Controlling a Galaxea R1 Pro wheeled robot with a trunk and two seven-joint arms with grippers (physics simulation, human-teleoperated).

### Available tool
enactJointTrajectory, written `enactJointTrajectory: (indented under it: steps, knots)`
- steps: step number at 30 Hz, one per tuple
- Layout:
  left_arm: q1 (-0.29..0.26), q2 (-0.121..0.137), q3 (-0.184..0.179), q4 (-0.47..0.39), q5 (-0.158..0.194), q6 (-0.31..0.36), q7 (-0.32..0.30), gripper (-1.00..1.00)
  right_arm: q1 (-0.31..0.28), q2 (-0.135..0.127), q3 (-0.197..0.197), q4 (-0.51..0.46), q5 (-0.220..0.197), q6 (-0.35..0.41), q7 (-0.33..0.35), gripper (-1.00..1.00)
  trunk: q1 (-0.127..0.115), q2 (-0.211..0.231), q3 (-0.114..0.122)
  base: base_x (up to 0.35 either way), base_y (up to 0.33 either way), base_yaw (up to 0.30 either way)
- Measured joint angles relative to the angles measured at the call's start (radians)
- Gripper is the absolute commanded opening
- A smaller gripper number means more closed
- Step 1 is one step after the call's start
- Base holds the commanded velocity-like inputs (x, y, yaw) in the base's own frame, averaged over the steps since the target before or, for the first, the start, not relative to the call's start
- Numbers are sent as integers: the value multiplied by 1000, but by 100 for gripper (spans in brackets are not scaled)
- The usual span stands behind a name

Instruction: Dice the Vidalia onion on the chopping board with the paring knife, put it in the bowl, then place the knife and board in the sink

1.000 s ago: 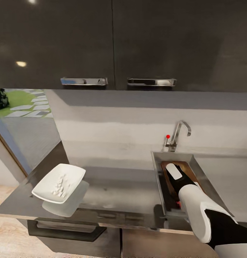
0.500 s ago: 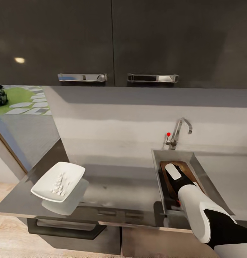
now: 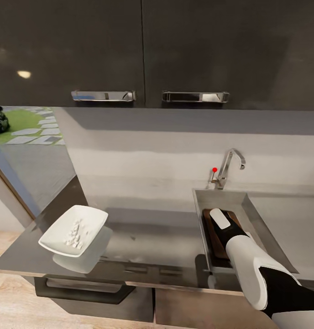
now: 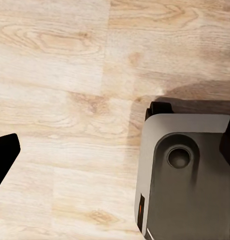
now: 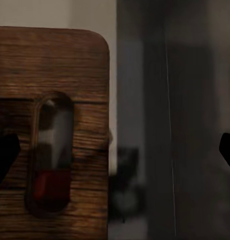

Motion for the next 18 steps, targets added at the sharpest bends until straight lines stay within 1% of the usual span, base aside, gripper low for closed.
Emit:
enactJointTrajectory:
  steps: [4,6,8,9,11,12,13,15,16,17,18]
  knots:
    - [0,0,0,0,0,0,0,100,0,0,1,-11,0,1,-1,100,0,0,0,0,0,0]
    - [0,0,0,0,0,-1,1,100,0,0,1,-17,2,13,-1,100,0,0,0,0,0,0]
    - [0,1,1,0,0,-2,3,100,0,-2,2,-45,4,60,0,100,0,0,0,0,0,0]
    - [0,1,1,0,0,-3,3,100,0,-3,3,-74,5,88,0,100,0,0,0,0,0,0]
    - [0,1,1,0,0,-6,4,100,0,-4,10,-178,6,169,1,100,0,0,0,0,0,0]
    - [0,1,1,-1,0,-9,4,100,0,-5,19,-240,6,235,2,100,0,0,0,0,0,0]
    - [0,1,1,-1,0,-11,4,100,0,-6,25,-282,6,285,2,100,0,0,0,0,0,0]
    - [0,0,1,-3,1,-13,4,100,0,-9,35,-399,8,440,2,100,0,0,0,0,0,0]
    - [0,-1,1,-4,1,-14,5,100,0,-12,37,-439,8,490,3,100,0,0,0,0,0,0]
    - [0,-3,1,-5,2,-17,5,100,0,-18,38,-491,9,561,3,100,0,0,0,0,0,0]
    - [0,-4,2,-5,2,-23,5,100,0,-21,39,-520,9,609,4,100,0,0,0,0,0,0]
